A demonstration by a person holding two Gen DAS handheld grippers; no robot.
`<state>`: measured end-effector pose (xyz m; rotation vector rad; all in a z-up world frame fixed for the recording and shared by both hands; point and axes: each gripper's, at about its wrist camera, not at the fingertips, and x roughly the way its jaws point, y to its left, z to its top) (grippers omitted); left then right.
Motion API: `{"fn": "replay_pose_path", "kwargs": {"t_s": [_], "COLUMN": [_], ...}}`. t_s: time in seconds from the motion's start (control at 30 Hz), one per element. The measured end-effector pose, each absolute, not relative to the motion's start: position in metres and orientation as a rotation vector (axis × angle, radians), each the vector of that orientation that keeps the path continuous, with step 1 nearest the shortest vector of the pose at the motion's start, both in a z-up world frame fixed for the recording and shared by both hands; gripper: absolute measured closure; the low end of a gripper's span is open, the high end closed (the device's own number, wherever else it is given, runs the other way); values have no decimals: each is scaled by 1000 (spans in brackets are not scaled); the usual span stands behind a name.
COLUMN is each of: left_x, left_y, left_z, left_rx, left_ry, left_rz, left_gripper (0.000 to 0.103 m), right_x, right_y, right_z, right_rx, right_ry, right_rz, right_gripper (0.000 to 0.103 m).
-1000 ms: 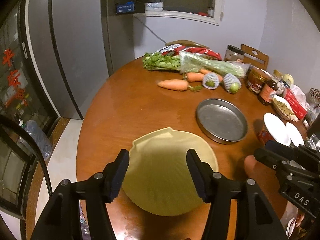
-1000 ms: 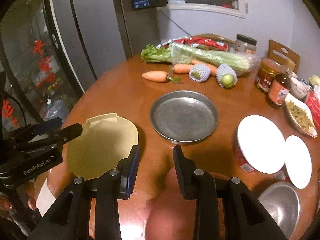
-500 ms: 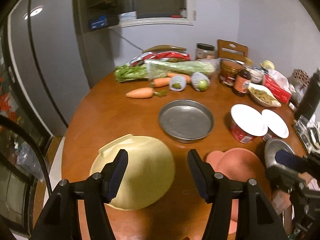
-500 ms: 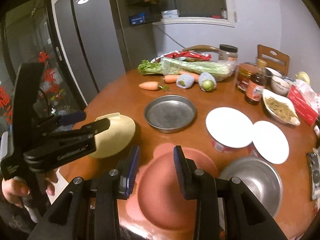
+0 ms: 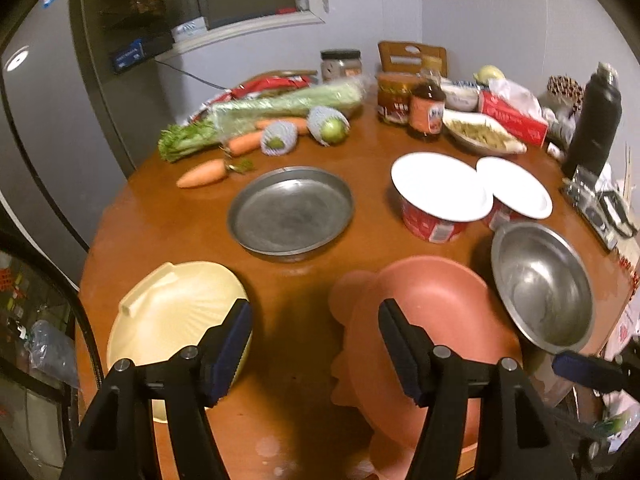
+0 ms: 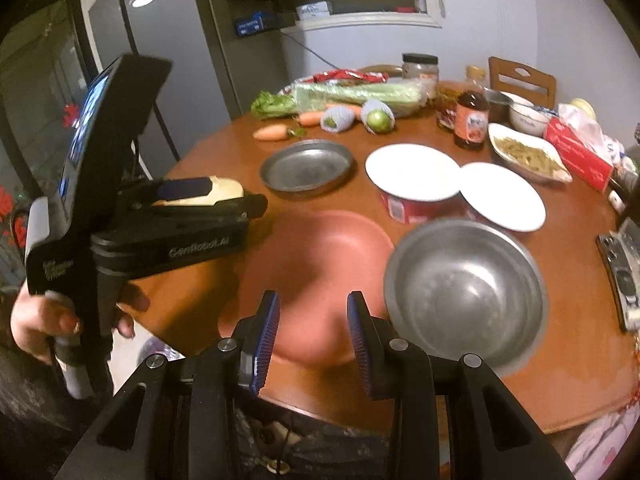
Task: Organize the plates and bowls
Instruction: 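Grasp the rim of the pink bear plate with the left tool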
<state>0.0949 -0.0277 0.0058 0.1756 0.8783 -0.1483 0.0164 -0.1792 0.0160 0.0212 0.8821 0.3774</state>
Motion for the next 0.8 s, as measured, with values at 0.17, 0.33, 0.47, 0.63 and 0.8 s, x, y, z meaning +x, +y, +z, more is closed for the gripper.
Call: {"fn": "replay_pose_path", "kwargs": {"t_s": [0.17,0.33,0.47,0.63,0.8], "left_x": [97,99,103,107,108], "left_y": [-33,-36,-37,-39,-40], "left_z": [-9,-15,-22,-28,-36], "left_rx": [189,200,198,194,185], "left_ry": [906,909,930,942,966], "left_rz": [-143,-148,-152,-170,-195], "left_gripper": [38,38,38,38,38], "right_x": [6,4,15,29,38], "right_y": [-182,-187,-193,-196,-195], "right_z": [-4,-22,-30,-36,-43], "right_rx": [18,80,157,189,199], "right_ry": [922,960,980,993,1004], "right_rz": [354,332,303,279,269], "right_gripper": [67,67,67,67,67]}}
